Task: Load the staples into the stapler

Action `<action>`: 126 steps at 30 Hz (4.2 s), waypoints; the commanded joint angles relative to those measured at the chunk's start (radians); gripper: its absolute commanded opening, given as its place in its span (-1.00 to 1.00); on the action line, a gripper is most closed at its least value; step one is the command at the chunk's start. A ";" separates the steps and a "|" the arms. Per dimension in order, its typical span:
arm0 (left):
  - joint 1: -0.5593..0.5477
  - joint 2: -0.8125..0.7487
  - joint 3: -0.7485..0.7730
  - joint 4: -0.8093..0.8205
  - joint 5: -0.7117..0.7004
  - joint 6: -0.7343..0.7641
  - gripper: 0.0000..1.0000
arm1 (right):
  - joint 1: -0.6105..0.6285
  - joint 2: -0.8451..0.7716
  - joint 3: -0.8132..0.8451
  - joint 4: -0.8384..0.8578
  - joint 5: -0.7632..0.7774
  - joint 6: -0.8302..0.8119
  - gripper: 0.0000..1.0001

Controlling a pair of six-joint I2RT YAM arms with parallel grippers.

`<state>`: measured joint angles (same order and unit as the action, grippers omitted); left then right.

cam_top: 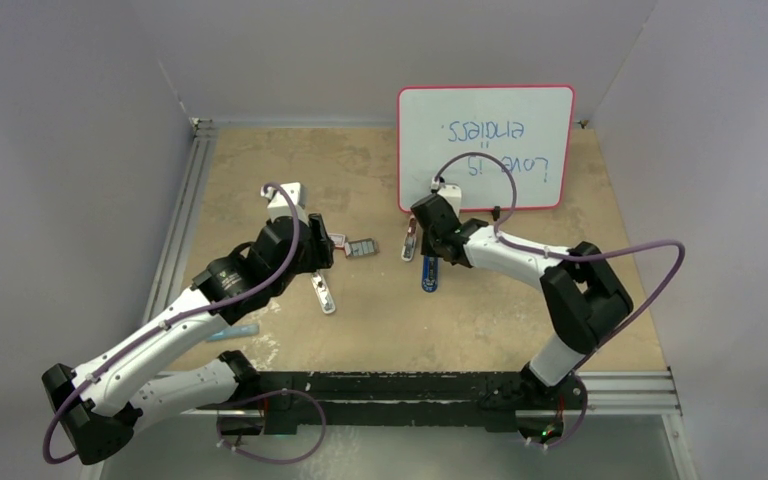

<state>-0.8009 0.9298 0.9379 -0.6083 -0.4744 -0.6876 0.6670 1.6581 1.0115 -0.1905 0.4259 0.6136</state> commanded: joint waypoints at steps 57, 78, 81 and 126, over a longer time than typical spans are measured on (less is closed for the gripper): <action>-0.001 -0.094 -0.037 0.067 -0.062 -0.006 0.00 | 0.232 0.436 0.499 0.035 -0.097 -0.175 -0.33; -0.001 -0.095 -0.037 0.065 -0.063 -0.006 0.00 | 0.232 0.406 0.502 0.049 -0.107 -0.184 -0.27; -0.003 -0.094 -0.037 0.064 -0.064 -0.006 0.00 | 0.232 0.416 0.507 0.046 -0.106 -0.195 -0.29; -0.001 -0.092 -0.037 0.065 -0.056 -0.007 0.00 | 0.232 0.245 0.375 0.026 -0.070 -0.125 -0.63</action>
<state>-0.8009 0.8444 0.9012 -0.5842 -0.5209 -0.6888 0.8921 2.0167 1.4353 -0.1364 0.3241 0.4137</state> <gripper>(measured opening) 0.500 0.187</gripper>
